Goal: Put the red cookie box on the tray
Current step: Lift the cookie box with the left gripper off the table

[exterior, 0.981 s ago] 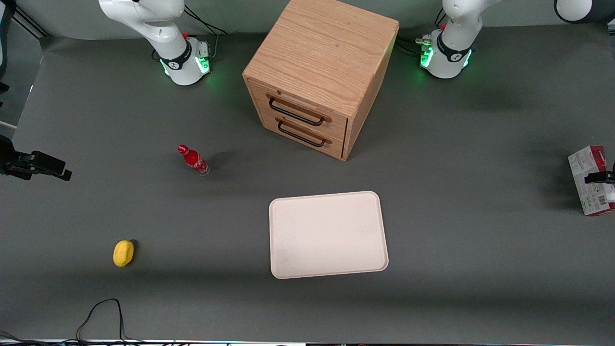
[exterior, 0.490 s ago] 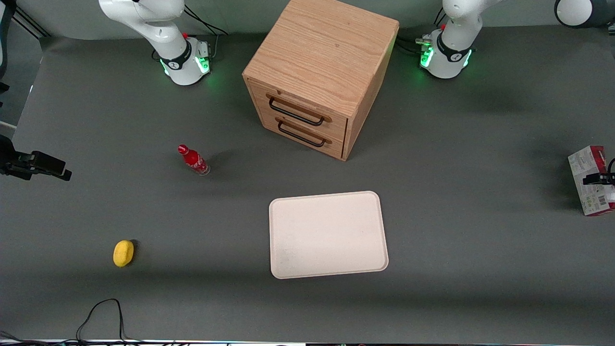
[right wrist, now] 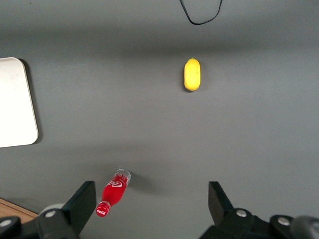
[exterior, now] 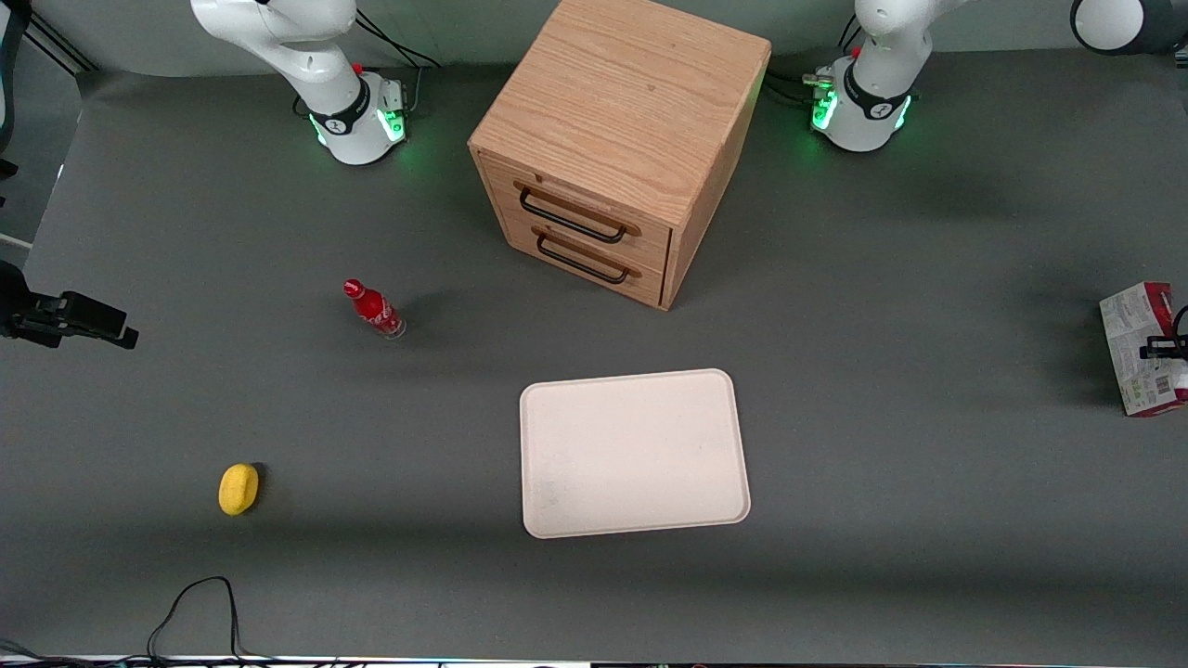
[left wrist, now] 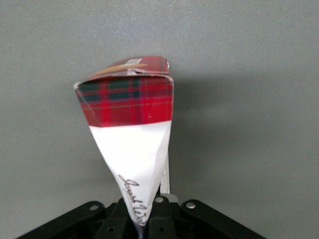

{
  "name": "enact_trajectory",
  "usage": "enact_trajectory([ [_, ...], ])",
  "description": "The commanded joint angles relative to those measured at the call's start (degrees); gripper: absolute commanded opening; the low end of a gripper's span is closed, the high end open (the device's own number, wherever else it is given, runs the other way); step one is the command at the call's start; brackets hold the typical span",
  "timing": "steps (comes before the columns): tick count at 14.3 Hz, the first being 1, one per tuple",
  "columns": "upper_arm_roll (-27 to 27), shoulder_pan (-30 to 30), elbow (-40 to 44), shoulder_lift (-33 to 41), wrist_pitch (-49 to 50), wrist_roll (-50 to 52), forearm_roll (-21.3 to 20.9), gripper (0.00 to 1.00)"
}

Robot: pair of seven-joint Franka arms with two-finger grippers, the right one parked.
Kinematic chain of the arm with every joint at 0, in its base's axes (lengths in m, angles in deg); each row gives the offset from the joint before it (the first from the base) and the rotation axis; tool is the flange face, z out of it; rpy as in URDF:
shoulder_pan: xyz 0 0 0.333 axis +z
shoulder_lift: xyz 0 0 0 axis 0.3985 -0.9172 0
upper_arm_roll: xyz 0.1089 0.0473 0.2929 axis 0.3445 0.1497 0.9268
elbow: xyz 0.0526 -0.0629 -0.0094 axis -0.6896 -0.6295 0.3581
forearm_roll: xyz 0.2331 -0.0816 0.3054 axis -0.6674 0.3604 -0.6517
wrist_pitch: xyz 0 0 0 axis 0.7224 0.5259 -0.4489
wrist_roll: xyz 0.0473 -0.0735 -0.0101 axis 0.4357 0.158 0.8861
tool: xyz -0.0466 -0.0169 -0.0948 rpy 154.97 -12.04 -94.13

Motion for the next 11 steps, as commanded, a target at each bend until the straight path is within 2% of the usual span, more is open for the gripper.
enact_trajectory([
  [1, 0.14, -0.33, -0.44, 1.0, 0.76, -0.91, -0.67, 0.0],
  [6, 0.14, -2.34, -0.36, 8.72, 11.99, 0.31, -0.67, 0.0],
  [11, 0.05, -8.49, -0.09, 22.41, 28.85, 10.13, -2.69, 0.0],
])
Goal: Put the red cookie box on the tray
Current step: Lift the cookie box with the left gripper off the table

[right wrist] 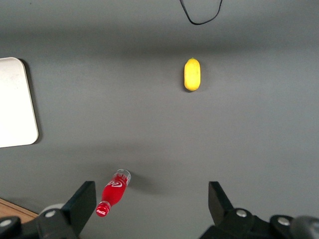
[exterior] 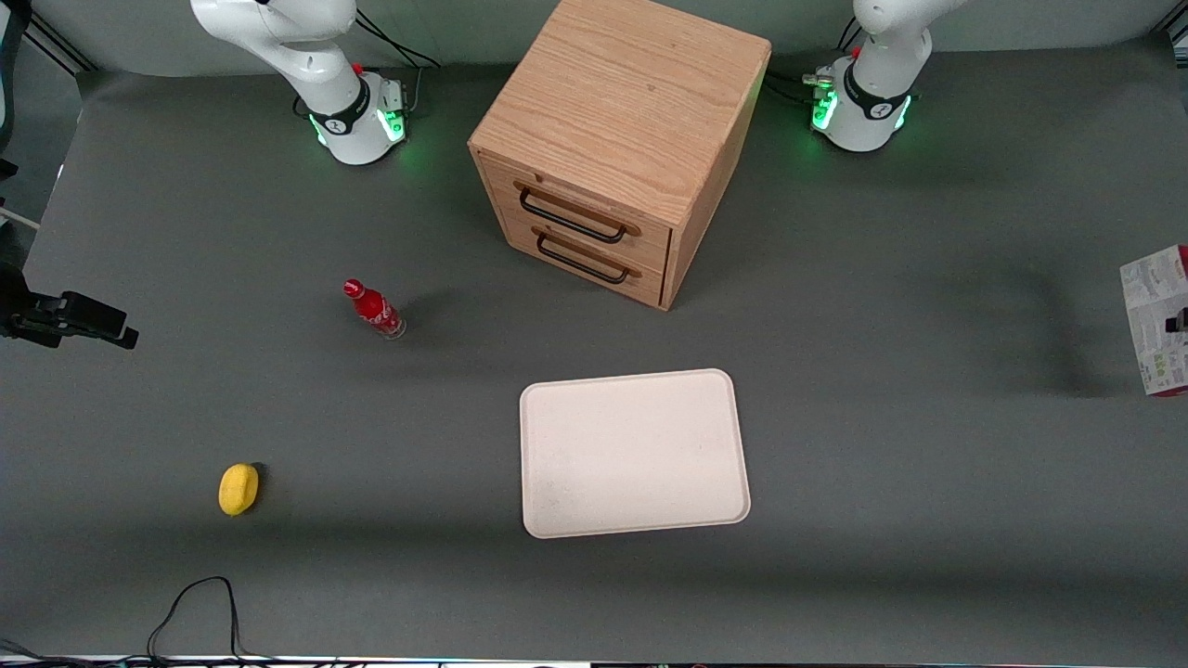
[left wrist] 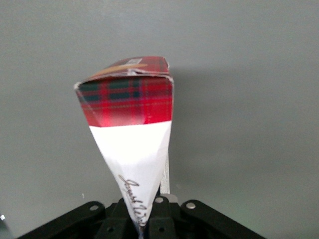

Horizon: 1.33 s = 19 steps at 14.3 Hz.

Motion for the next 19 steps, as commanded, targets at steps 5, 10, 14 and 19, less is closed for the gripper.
enact_trajectory([
  [5, -0.16, -12.14, -1.3, 19.06, 20.64, 19.01, -1.79, 0.0],
  [10, -6.11, -14.36, 1.15, 20.67, 22.5, 25.34, -0.57, 0.0],
  [14, -15.35, -14.62, 5.35, 15.32, 21.45, 35.88, 4.43, 0.0],
  [19, -23.45, -22.34, 22.84, -1.46, 21.1, 54.96, 5.85, 0.0],
])
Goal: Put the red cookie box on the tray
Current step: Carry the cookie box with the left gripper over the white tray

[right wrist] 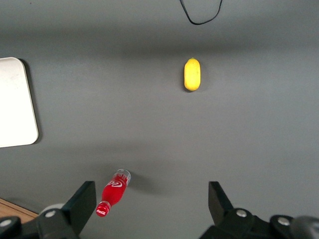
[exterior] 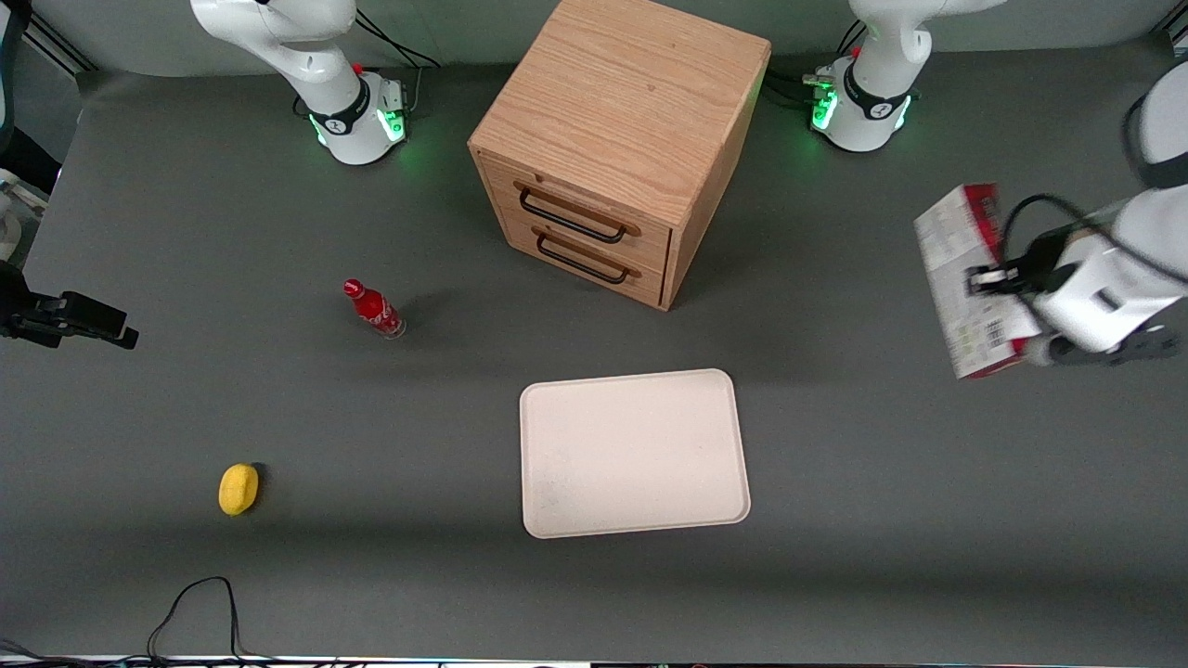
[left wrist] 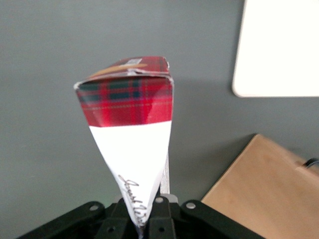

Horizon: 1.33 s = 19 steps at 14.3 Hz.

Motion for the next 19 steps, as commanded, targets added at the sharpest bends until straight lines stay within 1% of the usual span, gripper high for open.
enact_trajectory([
  [1, -0.66, -6.37, 13.69, -11.93, 0.29, 7.57, 0.09, 0.0],
  [2, -0.57, -8.22, 15.37, -14.48, -2.07, 8.36, 0.09, 0.0],
  [5, -0.48, -12.7, 16.96, -20.81, -10.16, 9.42, 0.0, 0.0],
  [6, -0.05, -15.33, 18.71, -23.45, -12.01, 11.17, -1.05, 0.0],
  [7, 1.0, -17.44, 20.56, -26.08, -14.12, 13.88, -3.32, 0.0],
  [8, 1.36, -18.77, 21.1, -28.37, -16.66, 15.47, -4.39, 0.0],
  [10, 1.45, -19.13, 21.19, -32.42, -21.06, 15.49, -4.66, 0.0],
  [12, 2.5, -20.53, 21.36, -35.33, -23.36, 15.49, -7.19, 0.0],
  [15, 2.95, -20.89, 21.28, -38.14, -26.7, 15.49, -7.3, 0.0],
  [19, 2.86, -21.68, 20.84, -39.55, -28.9, 15.75, -7.3, 0.0],
])
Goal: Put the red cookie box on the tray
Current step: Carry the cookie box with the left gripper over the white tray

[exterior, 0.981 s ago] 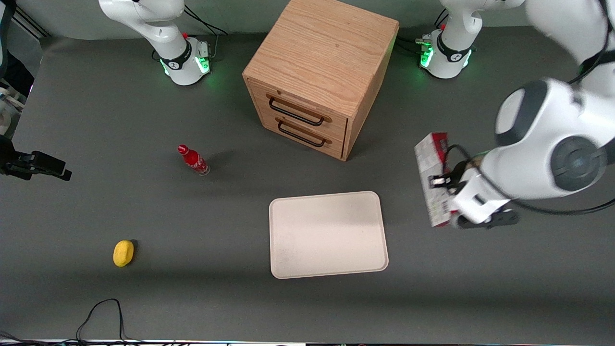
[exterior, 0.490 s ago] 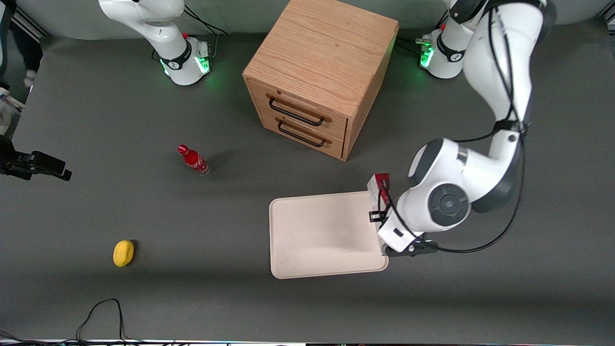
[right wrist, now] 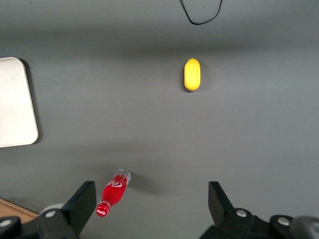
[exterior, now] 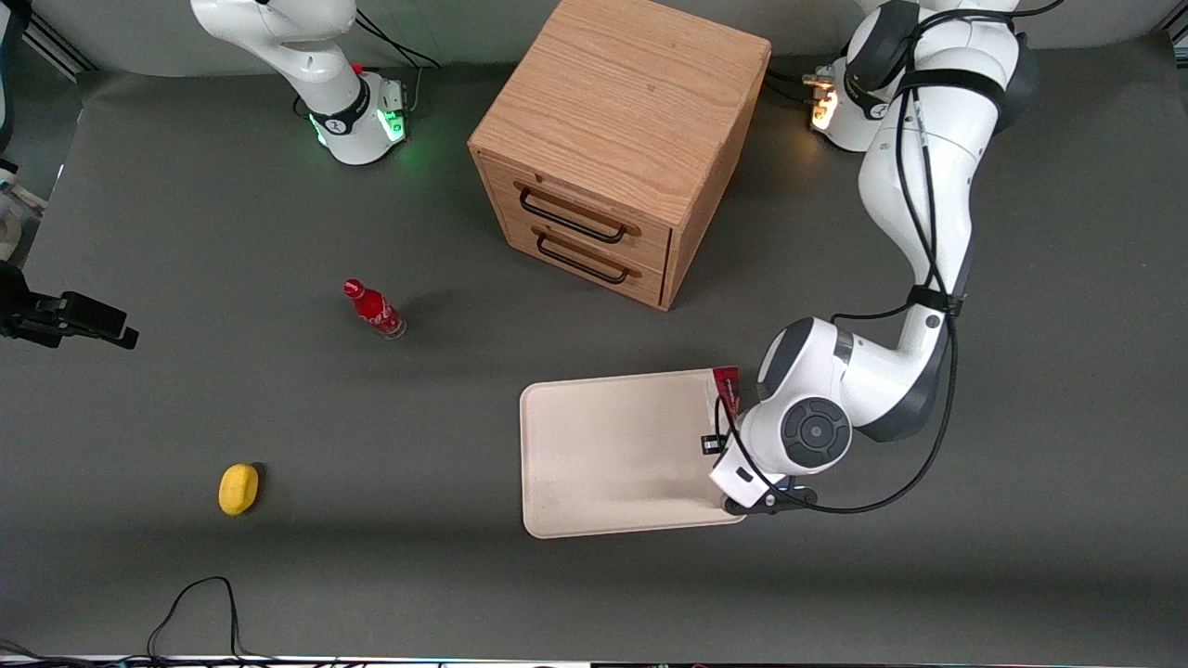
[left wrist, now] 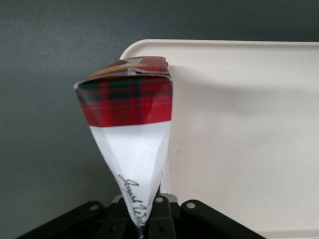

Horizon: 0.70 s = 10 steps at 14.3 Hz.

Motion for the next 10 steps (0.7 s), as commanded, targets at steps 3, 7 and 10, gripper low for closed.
enact_trajectory([
  [3, 0.97, -2.04, 2.13, -1.64, -0.49, 1.27, -0.74, 0.0],
  [7, 0.88, -2.04, 1.52, -1.82, -1.46, 2.32, -0.74, 0.0],
  [10, 0.97, -2.04, 1.34, -1.73, -1.54, 2.76, -0.74, 1.0],
])
